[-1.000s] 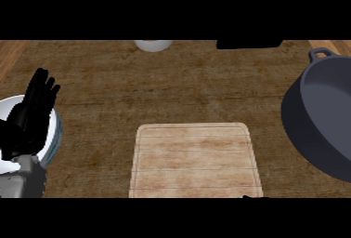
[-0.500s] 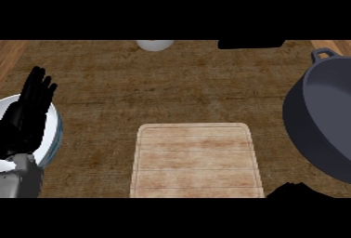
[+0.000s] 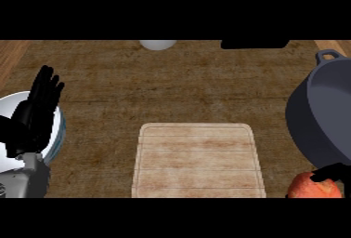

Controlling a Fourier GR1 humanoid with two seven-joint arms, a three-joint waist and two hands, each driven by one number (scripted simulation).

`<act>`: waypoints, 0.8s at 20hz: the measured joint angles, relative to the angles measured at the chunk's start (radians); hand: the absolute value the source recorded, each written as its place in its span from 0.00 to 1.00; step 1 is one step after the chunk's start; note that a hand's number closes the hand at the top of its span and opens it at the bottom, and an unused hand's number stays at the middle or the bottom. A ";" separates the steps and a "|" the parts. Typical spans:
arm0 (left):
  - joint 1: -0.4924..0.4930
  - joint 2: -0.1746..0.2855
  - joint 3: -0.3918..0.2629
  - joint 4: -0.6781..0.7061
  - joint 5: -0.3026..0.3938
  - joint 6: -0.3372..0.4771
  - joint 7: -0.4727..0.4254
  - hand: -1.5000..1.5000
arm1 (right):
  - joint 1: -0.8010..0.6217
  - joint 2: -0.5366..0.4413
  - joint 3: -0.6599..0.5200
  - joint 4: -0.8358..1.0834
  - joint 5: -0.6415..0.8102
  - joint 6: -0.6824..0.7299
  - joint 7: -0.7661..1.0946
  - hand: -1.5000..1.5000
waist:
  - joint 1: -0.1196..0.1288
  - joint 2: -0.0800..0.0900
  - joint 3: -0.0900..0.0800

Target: Pick the squash from the cutting board and place it in the pot

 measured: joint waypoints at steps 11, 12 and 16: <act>-0.028 0.002 -0.001 0.011 0.003 -0.006 0.016 0.50 | -0.270 -0.100 -0.444 0.202 -0.522 0.142 0.020 1.00 | 0.014 0.002 0.000; -0.035 0.001 -0.004 0.012 0.003 -0.005 0.022 0.50 | -0.298 -0.128 -0.474 0.261 -0.526 0.135 -0.008 1.00 | 0.017 0.003 0.000; -0.040 0.005 -0.002 0.034 0.008 -0.021 0.000 0.50 | -0.353 -0.239 -0.535 0.414 -0.380 0.057 -0.093 1.00 | 0.031 0.009 0.000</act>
